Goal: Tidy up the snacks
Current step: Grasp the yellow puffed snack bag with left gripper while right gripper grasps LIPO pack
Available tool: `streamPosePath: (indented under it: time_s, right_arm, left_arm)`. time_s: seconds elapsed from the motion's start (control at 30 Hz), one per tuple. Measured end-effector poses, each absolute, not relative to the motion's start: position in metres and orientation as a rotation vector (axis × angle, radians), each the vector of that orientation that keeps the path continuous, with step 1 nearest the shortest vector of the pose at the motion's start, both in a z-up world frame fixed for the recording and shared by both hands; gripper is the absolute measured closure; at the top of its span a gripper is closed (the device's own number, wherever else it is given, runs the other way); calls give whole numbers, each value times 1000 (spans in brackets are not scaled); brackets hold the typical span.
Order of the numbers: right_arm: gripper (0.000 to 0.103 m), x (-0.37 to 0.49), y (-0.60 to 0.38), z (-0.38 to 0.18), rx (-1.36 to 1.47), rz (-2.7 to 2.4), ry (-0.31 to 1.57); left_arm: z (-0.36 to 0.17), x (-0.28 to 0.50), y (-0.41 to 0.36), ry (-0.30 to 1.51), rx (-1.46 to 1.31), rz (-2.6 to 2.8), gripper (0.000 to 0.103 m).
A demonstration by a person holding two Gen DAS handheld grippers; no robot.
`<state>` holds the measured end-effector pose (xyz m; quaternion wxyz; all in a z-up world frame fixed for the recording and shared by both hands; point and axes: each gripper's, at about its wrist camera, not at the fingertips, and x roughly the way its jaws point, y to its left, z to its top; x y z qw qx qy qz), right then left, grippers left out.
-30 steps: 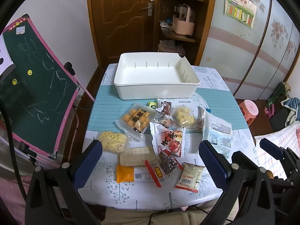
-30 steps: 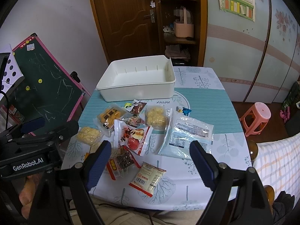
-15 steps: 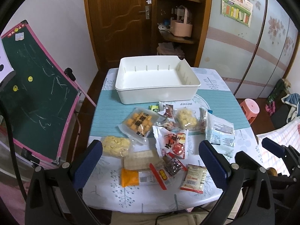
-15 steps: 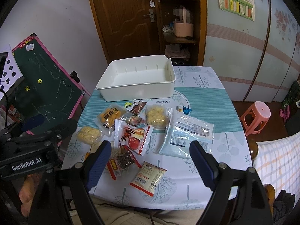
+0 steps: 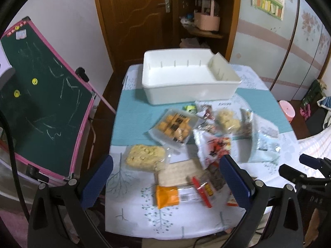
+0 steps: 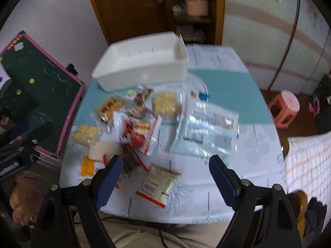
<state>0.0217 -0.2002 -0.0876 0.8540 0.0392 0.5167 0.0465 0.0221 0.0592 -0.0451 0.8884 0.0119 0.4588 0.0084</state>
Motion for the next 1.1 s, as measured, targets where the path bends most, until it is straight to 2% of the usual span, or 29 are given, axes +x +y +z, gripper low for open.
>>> streamPosePath:
  time_s: [0.27,0.5,0.67,0.8,1.1]
  right_arm:
    - [17,32,-208,-145,187,46,1283]
    - [17,38,-206,-174,203,-9,1352]
    - [23,39,-204,-198,230,-12,1425]
    - [27,42,-198,-209,231,-3,1461]
    - [28,52,-172,-218,146,33,1483]
  left_arm:
    - [-91,35,93,1045,55,26,1]
    - [-136,54,143,1147,67,62,1]
    - [-170,68,169,1243,3,58,1]
    - [-183,78,167,1284,-58,-5,1]
    - [-189,114,140,1293,-86,-76,1]
